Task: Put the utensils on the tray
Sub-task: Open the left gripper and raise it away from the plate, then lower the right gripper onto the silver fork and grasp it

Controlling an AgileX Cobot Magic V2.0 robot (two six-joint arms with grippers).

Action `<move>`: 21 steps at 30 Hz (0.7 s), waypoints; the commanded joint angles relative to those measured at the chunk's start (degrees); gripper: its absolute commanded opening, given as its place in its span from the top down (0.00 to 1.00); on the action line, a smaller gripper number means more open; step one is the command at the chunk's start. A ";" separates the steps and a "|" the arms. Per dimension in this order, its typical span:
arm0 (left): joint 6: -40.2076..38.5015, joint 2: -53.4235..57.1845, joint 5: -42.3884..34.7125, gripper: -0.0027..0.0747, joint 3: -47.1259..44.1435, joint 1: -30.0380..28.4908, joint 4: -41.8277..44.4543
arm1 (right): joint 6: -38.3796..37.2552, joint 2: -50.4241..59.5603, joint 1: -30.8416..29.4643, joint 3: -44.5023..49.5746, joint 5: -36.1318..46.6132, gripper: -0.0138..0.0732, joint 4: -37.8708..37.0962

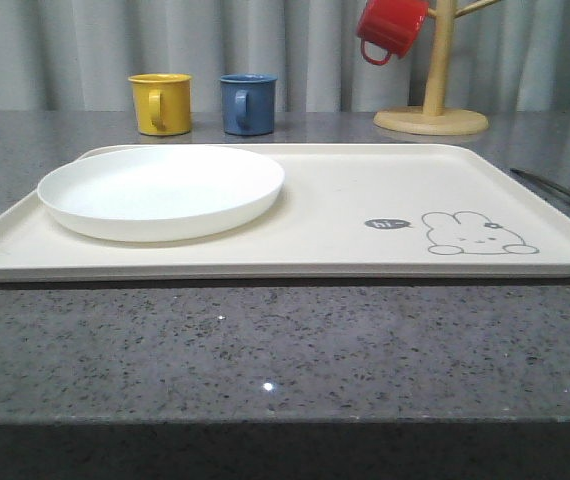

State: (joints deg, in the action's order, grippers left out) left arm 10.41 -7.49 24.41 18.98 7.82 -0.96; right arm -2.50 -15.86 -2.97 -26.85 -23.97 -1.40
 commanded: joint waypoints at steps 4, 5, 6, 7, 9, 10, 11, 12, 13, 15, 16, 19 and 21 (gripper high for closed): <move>-0.46 -0.50 -4.97 0.99 1.47 0.29 -0.68 | 2.50 -10.80 -0.47 -5.28 -2.30 0.41 -0.85; -0.46 -0.50 -4.97 0.99 1.47 0.29 -0.68 | 2.50 -13.59 -0.40 -6.62 -4.37 0.41 -0.80; -0.46 -0.50 -4.97 0.99 1.47 0.29 -0.68 | 2.50 -17.02 -0.17 -8.16 -6.61 0.41 -0.55; -0.46 -0.50 -4.97 0.99 1.47 0.29 -0.68 | 2.50 -19.79 0.28 -9.89 -8.34 0.41 -0.54; -0.46 -0.50 -4.97 0.99 1.47 0.29 -0.68 | 2.50 -25.17 1.51 -13.81 -11.60 0.41 -0.54; -0.46 -0.50 -4.97 0.99 1.47 0.29 -0.68 | 2.50 -27.82 2.15 -15.85 -13.19 0.41 -0.54; -0.46 -0.50 -4.97 0.99 1.47 0.29 -0.68 | 2.50 -30.34 2.82 -17.94 -14.82 0.41 -0.54; -0.46 -0.50 -4.97 0.99 1.47 0.29 -0.68 | 2.50 -32.96 3.56 -20.01 -16.50 0.41 -0.49; -0.46 -0.50 -4.97 0.99 1.47 0.29 -0.68 | 2.50 -35.77 4.31 -21.97 -17.90 0.41 -0.49; -0.46 -0.50 -4.97 0.99 1.47 0.29 -0.68 | 2.50 -41.20 5.71 -25.57 -20.05 0.41 -0.49; -0.46 -0.50 -4.97 0.99 1.47 0.29 -0.68 | 2.50 -43.74 6.37 -27.26 -20.81 0.41 -0.49; -0.46 -0.50 -4.97 0.99 1.47 0.29 -0.68 | 2.50 -51.17 7.76 -32.05 -22.16 0.41 -0.17; -0.46 -0.50 -4.97 0.99 1.47 0.29 -0.68 | 2.50 -55.15 8.23 -34.67 -22.15 0.41 0.03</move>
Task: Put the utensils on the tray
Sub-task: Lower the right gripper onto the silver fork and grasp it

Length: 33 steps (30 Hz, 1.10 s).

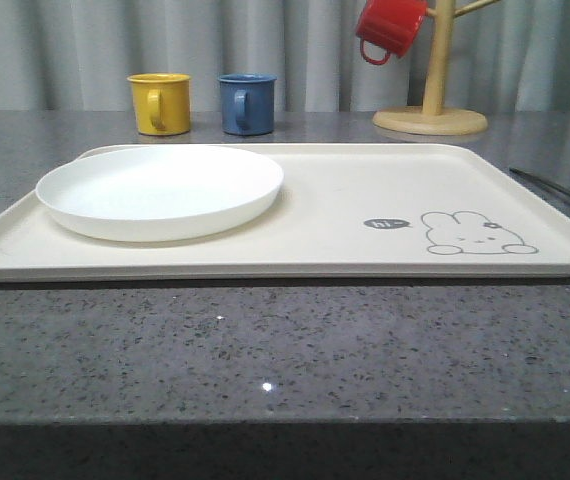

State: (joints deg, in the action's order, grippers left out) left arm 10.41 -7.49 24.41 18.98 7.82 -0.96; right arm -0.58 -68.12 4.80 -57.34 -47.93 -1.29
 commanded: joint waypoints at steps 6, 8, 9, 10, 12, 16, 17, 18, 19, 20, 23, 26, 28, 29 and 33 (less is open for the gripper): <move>-0.46 -0.50 -4.97 0.99 1.47 0.29 -0.68 | 0.58 -12.25 0.45 -10.53 1.46 0.41 1.29; -0.46 -0.50 -4.97 0.99 1.47 0.29 -0.68 | 0.58 -14.17 0.45 -11.62 1.61 0.41 2.55; -0.46 -0.50 -4.97 0.99 1.47 0.29 -0.68 | 0.58 -15.10 0.45 -12.12 1.61 0.41 3.17; -0.46 -0.50 -4.97 0.99 1.47 0.29 -0.68 | 0.58 -16.17 0.45 -12.61 1.75 0.41 3.41; -0.46 -0.50 -4.97 0.99 1.47 0.29 -0.68 | 0.58 -17.81 0.45 -13.19 1.94 0.41 3.41; -0.46 -0.50 -4.97 0.99 1.47 0.29 -0.68 | 0.58 -20.22 0.45 -13.27 3.17 0.41 4.27; -0.46 -0.50 -4.97 0.99 1.47 0.29 -0.68 | 0.58 -20.76 0.45 -13.27 3.61 0.41 4.64; -0.46 -0.50 -4.97 0.99 1.47 0.29 -0.68 | 0.58 -21.21 0.45 -13.27 3.86 0.41 5.03; -0.46 -0.50 -4.97 0.99 1.47 0.29 -0.68 | 0.58 -21.59 0.45 -13.27 3.99 0.41 5.30; -0.46 -0.50 -4.97 0.99 1.47 0.29 -0.68 | 0.58 -21.98 0.45 -13.27 4.05 0.41 5.30; -0.46 -0.50 -4.97 0.99 1.47 0.29 -0.68 | 0.58 -22.93 0.45 -13.27 4.12 0.41 5.30; -0.46 -0.50 -4.97 0.99 1.47 0.29 -0.68 | 0.58 -23.71 0.45 -13.27 4.12 0.44 5.30; -0.46 -0.50 -4.97 0.99 1.47 0.29 -0.68 | 0.58 -24.35 0.45 -13.27 4.06 0.51 5.30; -0.46 -0.50 -4.97 0.99 1.47 0.29 -0.68 | 0.58 -24.56 0.45 -13.27 3.90 0.54 5.30; -0.46 -0.50 -4.97 0.99 1.47 0.29 -0.68 | 0.58 -24.56 0.45 -13.27 3.43 0.67 5.30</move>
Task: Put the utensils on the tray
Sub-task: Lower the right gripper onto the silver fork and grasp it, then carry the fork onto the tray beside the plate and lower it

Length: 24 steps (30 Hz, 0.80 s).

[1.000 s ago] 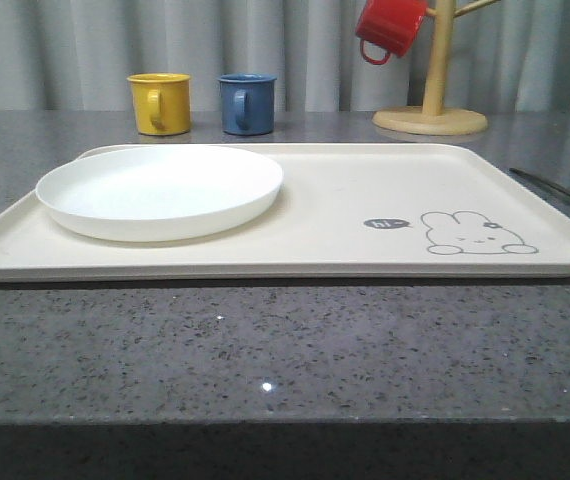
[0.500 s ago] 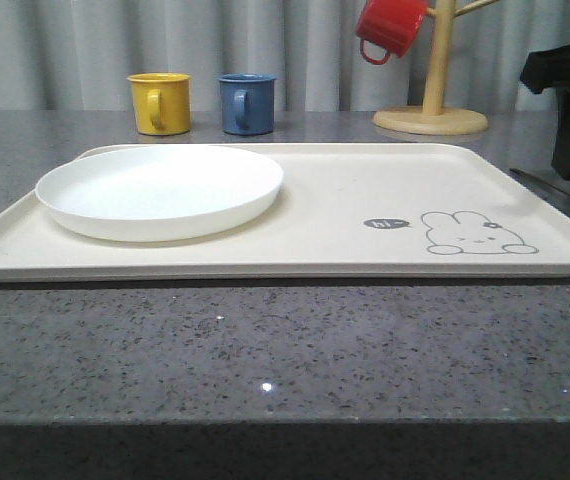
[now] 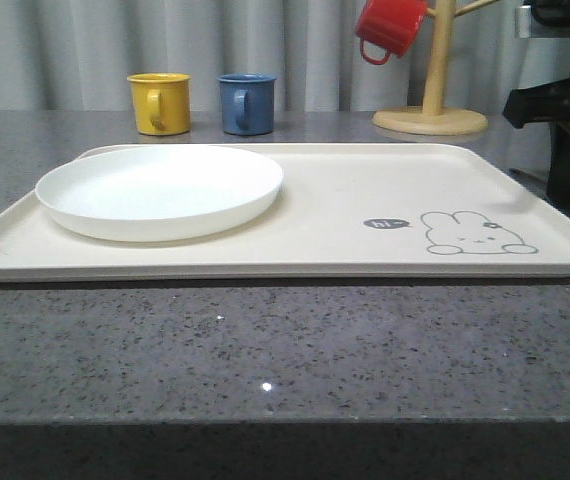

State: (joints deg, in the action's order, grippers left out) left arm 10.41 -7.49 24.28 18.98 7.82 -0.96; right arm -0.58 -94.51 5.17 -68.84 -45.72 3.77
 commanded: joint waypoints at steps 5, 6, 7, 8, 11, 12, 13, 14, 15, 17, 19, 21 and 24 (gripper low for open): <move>-0.46 -0.50 -4.84 0.99 1.47 0.29 -0.68 | 0.58 1.84 0.08 -1.78 0.07 0.82 0.24; -0.46 -0.50 -4.84 0.99 1.47 0.29 -0.68 | 0.58 1.84 0.08 -1.78 0.07 0.84 0.24; -0.46 -0.50 -4.84 0.99 1.47 0.29 -0.68 | 0.58 1.84 0.08 -1.78 0.07 0.85 0.24; -0.46 -0.50 -4.84 0.99 1.47 0.29 -0.68 | 0.58 1.84 0.08 -1.82 0.07 0.85 0.24; -0.46 -0.50 -4.84 0.99 1.47 0.29 -0.68 | 0.58 1.93 0.08 -2.49 -0.44 0.86 0.24; -0.46 -0.50 -4.84 0.99 1.47 0.29 -0.68 | 0.58 2.06 0.08 -2.83 -0.67 0.86 0.24; -0.46 -0.50 -4.84 0.99 1.47 0.29 -0.68 | 0.58 2.28 0.08 -3.14 -0.86 0.86 0.19; -0.46 -0.50 -4.84 0.99 1.47 0.29 -0.68 | 0.58 2.44 0.08 -3.49 -1.24 0.86 0.19; -0.46 -0.50 -4.84 0.99 1.47 0.29 -0.68 | 0.58 2.77 0.08 -4.18 -1.92 0.86 0.19; -0.46 -0.50 -4.84 0.99 1.47 0.29 -0.68 | -0.93 3.26 0.08 -6.10 -3.71 0.86 -0.55; -0.46 -0.50 -4.84 0.99 1.47 0.29 -0.68 | -3.98 3.57 0.08 -8.14 -6.49 0.86 -1.90; -0.46 -0.50 -4.84 0.99 1.47 0.29 -0.68 | -7.45 3.57 0.57 -10.32 -9.21 0.86 -4.13; -0.46 -0.50 -4.84 0.99 1.47 0.29 -0.68 | -12.22 3.57 2.09 -13.29 -13.42 0.86 -8.92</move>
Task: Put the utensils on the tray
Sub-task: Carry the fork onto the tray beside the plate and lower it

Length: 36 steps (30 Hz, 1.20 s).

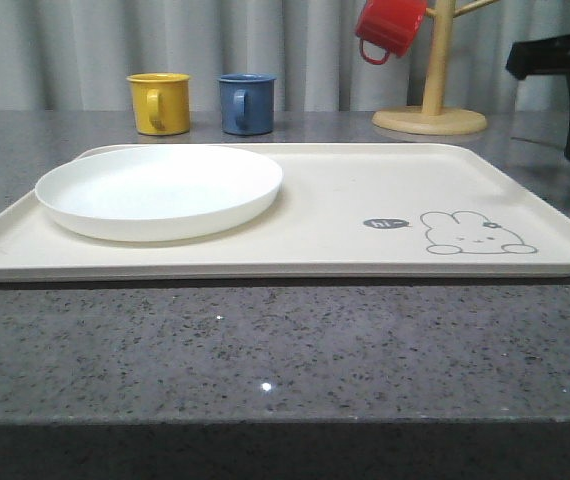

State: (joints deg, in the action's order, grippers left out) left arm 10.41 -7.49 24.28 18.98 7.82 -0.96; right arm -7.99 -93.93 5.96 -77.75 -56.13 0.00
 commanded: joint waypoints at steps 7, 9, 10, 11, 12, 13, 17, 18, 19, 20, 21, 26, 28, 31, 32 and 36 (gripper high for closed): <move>-0.46 -0.50 -4.84 0.99 1.47 0.29 -0.68 | -13.76 2.75 7.26 -8.92 -7.96 0.86 -12.03; -0.46 -0.50 -4.84 0.99 1.47 0.29 -0.68 | -15.08 2.44 9.86 -9.89 -8.31 0.86 -11.83; -0.46 -0.50 -4.84 0.99 1.47 0.29 -0.68 | -16.02 2.12 10.90 -10.38 -8.31 0.86 -11.83; -0.46 -0.50 -4.84 0.99 1.47 0.29 -0.68 | -16.76 1.84 11.95 -10.72 -8.41 0.86 -11.83; -0.46 -0.50 -4.84 0.99 1.47 0.29 -0.68 | -17.55 1.50 13.35 -11.11 -8.41 0.86 -11.77; -0.46 -0.50 -4.84 0.99 1.47 0.29 -0.68 | -18.55 0.93 14.39 -11.68 -8.47 0.86 -11.67; -0.46 -0.50 -4.84 0.99 1.47 0.29 -0.68 | -20.59 -1.54 19.32 -14.20 -8.79 0.86 -10.73; -0.46 -0.50 -4.84 0.99 1.47 0.29 -0.68 | -21.36 -2.55 20.64 -14.98 -8.84 0.86 -10.52; -0.46 -0.50 -4.84 0.99 1.47 0.29 -0.68 | -21.89 -3.17 21.92 -15.54 -8.84 0.86 -10.32; -0.46 -0.50 -4.84 0.99 1.47 0.29 -0.68 | -22.67 -4.02 22.82 -16.29 -8.89 0.86 -10.26; -0.46 -0.50 -4.84 0.99 1.47 0.29 -0.68 | -23.23 -4.65 23.92 -17.02 -8.89 0.86 -10.13; -0.46 -0.50 -4.84 0.99 1.47 0.29 -0.68 | -26.59 -8.16 27.13 -19.17 -8.71 0.86 -9.48; -0.46 -0.50 -4.84 0.99 1.47 0.29 -0.68 | -27.42 -8.98 27.82 -19.49 -7.92 0.86 -8.95; -0.46 -0.50 -4.84 0.99 1.47 0.29 -0.68 | -28.23 -10.63 28.34 -19.64 -5.99 0.86 -8.11; -0.46 -0.50 -4.84 0.99 1.47 0.29 -0.68 | -28.56 -11.00 28.34 -19.64 -5.51 0.86 -7.74; -0.46 -0.50 -4.84 0.99 1.47 0.29 -0.68 | -29.83 -12.02 28.34 -19.64 -4.30 0.85 -7.30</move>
State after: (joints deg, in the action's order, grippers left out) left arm 10.41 -7.49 24.28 18.98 7.82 -0.96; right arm -36.79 -108.22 34.30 -95.32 -62.87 -6.70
